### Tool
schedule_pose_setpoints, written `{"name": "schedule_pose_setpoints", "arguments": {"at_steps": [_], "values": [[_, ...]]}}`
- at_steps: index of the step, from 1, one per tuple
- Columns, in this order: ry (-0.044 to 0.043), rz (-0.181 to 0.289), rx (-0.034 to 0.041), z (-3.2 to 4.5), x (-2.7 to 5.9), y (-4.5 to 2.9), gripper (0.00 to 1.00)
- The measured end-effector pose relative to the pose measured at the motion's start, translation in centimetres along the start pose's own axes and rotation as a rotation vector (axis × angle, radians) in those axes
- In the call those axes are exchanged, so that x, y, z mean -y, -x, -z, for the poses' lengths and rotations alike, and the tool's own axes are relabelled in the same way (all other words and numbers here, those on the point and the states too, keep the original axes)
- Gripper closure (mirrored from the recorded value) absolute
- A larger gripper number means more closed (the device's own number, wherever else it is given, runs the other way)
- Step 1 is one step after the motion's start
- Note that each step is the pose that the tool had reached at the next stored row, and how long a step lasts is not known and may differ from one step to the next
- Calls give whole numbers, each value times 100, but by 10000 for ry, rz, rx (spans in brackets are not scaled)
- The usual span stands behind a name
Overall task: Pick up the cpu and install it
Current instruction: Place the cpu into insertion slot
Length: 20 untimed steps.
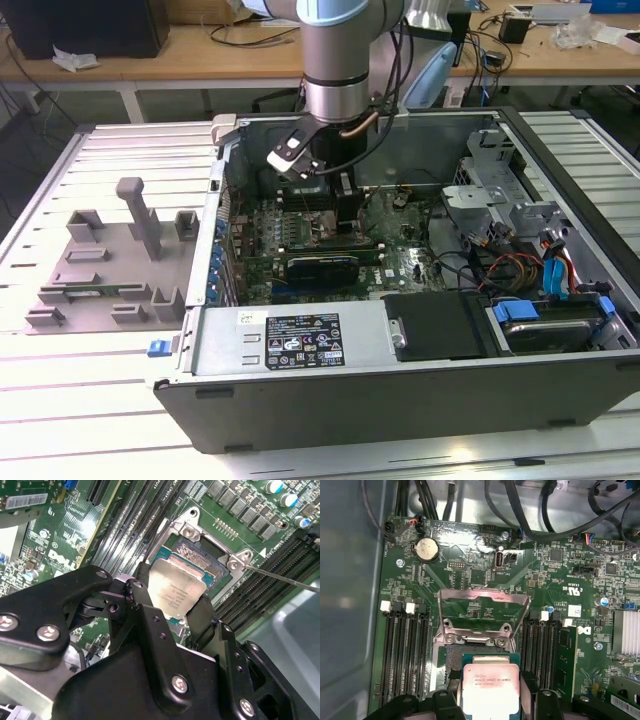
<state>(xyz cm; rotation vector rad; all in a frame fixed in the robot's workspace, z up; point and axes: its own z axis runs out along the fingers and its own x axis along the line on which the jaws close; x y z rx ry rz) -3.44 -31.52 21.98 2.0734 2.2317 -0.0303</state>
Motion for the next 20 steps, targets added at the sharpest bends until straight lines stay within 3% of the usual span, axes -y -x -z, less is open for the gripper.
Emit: {"name": "schedule_pose_setpoints", "arguments": {"at_steps": [6,12,20], "values": [[0,1,7,-16,-3,-62,45],[-1,0,11,-82,-1,-83,45],[-32,-367,27,-130,14,-103,45]]}}
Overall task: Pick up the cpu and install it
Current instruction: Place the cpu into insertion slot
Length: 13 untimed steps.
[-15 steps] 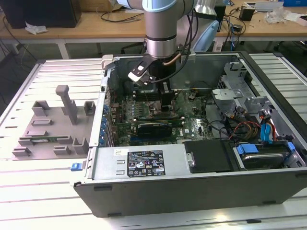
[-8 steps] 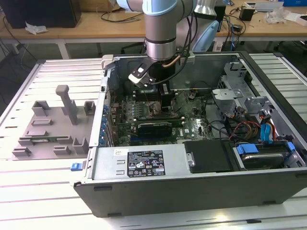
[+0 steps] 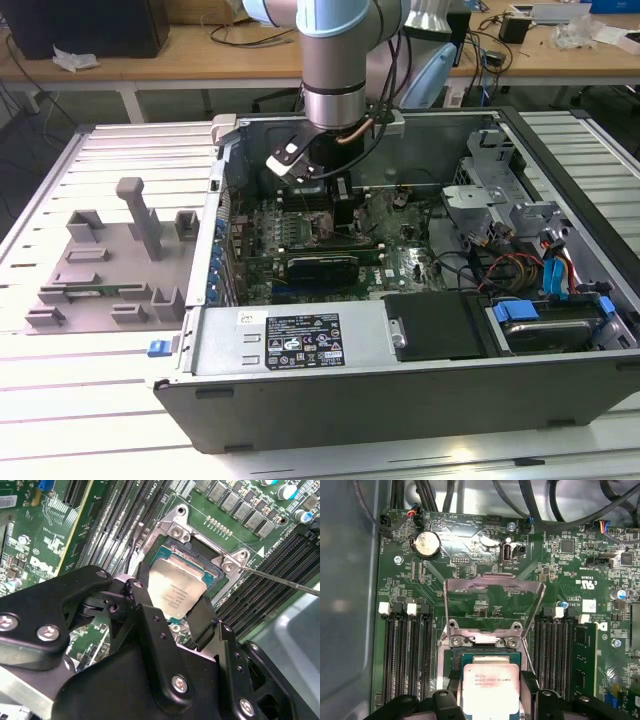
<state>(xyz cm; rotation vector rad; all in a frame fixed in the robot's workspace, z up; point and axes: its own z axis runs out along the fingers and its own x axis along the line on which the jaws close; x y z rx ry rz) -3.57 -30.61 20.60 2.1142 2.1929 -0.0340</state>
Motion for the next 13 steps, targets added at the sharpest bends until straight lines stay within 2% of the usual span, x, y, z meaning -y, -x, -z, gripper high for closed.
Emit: {"name": "schedule_pose_setpoints", "arguments": {"at_steps": [8,13], "values": [[-4,-54,1,-50,12,-32,45],[-5,-61,1,-52,13,-34,45]]}}
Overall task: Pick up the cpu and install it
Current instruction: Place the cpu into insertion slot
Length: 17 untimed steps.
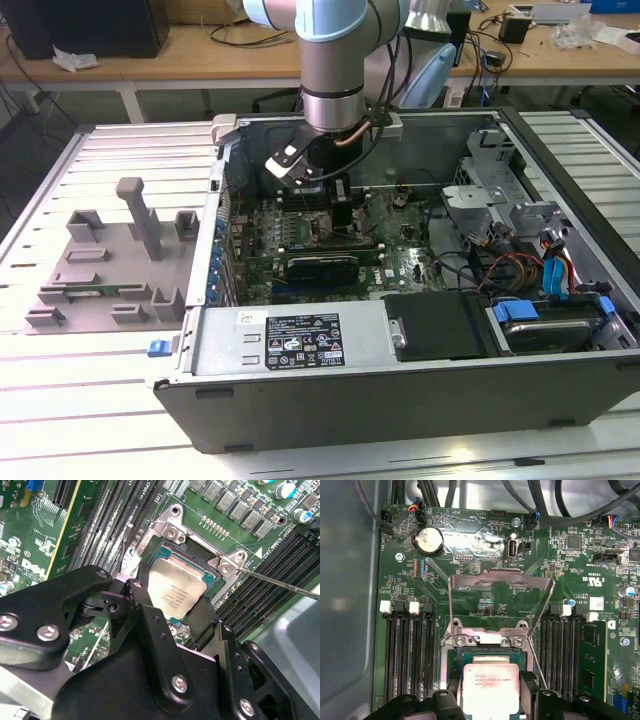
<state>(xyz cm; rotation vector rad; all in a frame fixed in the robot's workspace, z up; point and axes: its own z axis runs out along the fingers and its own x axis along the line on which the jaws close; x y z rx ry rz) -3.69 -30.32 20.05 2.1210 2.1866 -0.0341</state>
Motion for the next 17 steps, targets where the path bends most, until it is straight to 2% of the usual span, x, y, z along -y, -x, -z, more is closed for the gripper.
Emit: {"name": "schedule_pose_setpoints", "arguments": {"at_steps": [17], "values": [[-2,-27,1,-26,2,-8,45]]}}
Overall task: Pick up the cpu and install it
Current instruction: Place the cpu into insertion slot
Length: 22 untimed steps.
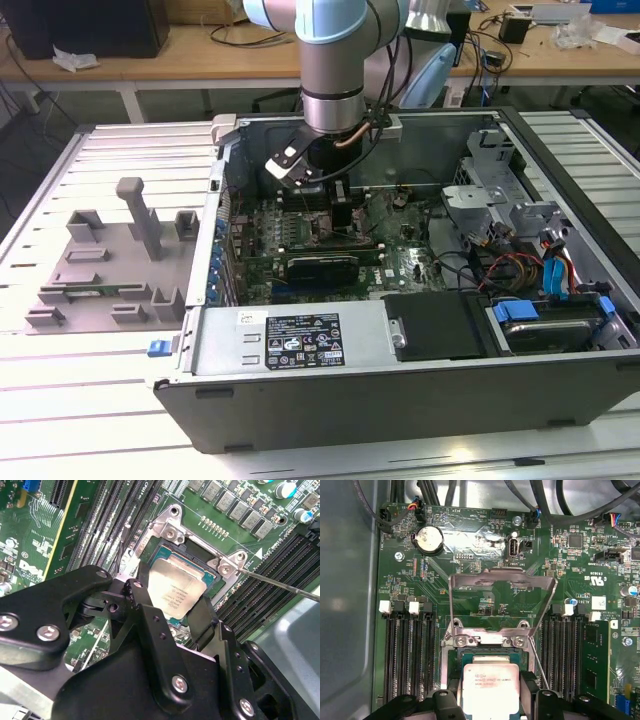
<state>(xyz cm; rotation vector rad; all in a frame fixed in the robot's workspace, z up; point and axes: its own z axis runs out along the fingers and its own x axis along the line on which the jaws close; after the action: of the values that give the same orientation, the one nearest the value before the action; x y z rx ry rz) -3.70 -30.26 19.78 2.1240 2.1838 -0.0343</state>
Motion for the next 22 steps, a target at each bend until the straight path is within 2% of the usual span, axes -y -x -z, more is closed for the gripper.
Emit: {"name": "schedule_pose_setpoints", "arguments": {"at_steps": [4,5,10,12,22], "values": [[2,-1,-3,-1,0,-1,45],[1,-1,-2,-1,0,0,38],[1,-1,-2,63,-3,4,38],[0,-1,0,66,-3,5,38],[0,-1,-3,31,-2,2,38]]}}
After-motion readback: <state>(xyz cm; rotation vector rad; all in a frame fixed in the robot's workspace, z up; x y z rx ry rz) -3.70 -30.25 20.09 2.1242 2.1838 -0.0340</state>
